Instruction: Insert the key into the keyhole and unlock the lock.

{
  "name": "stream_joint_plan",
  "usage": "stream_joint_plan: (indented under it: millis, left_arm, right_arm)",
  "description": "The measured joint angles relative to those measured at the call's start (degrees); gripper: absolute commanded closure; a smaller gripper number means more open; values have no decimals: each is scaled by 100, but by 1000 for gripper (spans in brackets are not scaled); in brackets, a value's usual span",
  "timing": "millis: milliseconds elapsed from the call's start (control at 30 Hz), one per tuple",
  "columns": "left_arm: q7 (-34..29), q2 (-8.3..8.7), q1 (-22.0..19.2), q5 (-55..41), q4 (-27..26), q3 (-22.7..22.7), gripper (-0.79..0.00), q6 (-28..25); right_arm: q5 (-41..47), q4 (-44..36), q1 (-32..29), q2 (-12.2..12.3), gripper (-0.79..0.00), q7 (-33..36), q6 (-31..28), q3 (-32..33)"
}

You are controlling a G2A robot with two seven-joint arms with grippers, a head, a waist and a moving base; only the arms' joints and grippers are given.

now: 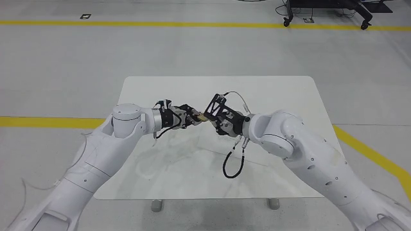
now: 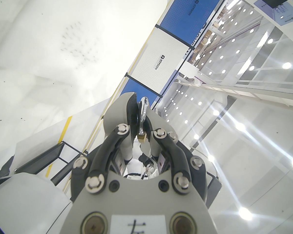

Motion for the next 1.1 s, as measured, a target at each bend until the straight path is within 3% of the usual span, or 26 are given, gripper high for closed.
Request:
stream_joint_plan:
  millis: [267,467,1100]
  left_arm:
    - [-28,-27,25,99,-28,-52,0,-61]
    - [-11,-31,68,268,-109,-110,0,-163]
    - [319,-43,180,934,-433,-205,0,-44]
  right_arm:
    - [468,172,47,-74,0,147,194,30]
    - [1292,446,55,-132,0,171,480,204]
    - [3376,1208,-150,-160,0,74,117,767]
